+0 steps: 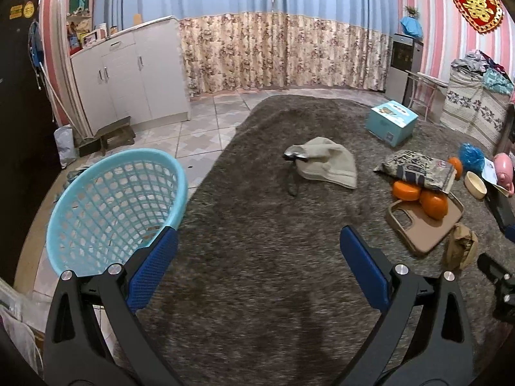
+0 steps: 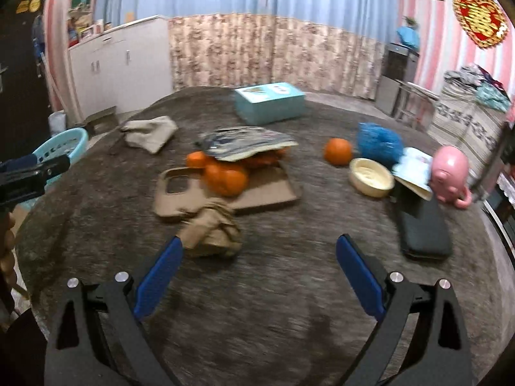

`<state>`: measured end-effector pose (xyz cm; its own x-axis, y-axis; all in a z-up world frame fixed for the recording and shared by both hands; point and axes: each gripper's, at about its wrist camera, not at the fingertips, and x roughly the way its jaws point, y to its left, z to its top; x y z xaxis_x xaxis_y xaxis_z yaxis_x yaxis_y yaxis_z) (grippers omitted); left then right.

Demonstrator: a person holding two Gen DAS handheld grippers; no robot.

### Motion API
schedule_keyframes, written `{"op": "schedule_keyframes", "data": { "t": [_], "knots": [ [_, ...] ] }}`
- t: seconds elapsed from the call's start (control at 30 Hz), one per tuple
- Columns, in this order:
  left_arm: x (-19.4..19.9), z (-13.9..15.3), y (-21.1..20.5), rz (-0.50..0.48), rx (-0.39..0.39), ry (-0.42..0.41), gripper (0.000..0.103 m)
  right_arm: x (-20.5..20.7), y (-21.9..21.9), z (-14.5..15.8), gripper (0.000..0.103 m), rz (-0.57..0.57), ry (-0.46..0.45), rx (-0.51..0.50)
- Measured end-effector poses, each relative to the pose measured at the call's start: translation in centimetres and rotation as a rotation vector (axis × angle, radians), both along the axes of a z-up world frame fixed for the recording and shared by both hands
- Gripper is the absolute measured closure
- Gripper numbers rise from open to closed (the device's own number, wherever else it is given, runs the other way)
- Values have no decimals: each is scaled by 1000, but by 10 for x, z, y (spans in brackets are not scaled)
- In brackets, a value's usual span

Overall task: Collect trash
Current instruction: 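Move both tools back over the rug toward the remaining items, then grasp the beige cloth cap with the left tool while the right tool grasps another brown paper bag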

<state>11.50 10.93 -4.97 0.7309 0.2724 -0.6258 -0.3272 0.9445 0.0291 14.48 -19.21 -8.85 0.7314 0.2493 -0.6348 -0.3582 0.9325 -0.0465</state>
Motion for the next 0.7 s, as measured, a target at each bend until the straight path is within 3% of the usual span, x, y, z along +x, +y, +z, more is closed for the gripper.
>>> {"op": "schedule_keyframes", "data": {
  "t": [0.13, 0.3, 0.47, 0.6, 0.63, 0.67, 0.7],
  "knots": [
    [0, 0, 4, 7, -7, 3, 6, 8, 15, -8, 11, 26, 26, -10],
    [4, -2, 0, -8, -14, 6, 6, 18, 26, -12, 48, 90, 82, 25],
    [14, -3, -19, -55, 2, 16, 6, 18, 26, -9, 58, 140, 79, 67],
    [26, -3, -36, -99, 0, 23, 6, 20, 4, 1, 68, 102, 58, 105],
    [29, -3, -40, -110, -10, 23, 6, 21, -4, 3, 72, 81, 46, 98],
    [32, -3, -44, -123, -24, 24, 6, 22, -12, 5, 82, 61, 33, 83],
    [35, -3, -48, -131, -32, 25, 6, 23, -18, 6, 82, 48, 29, 76]
  ]
}}
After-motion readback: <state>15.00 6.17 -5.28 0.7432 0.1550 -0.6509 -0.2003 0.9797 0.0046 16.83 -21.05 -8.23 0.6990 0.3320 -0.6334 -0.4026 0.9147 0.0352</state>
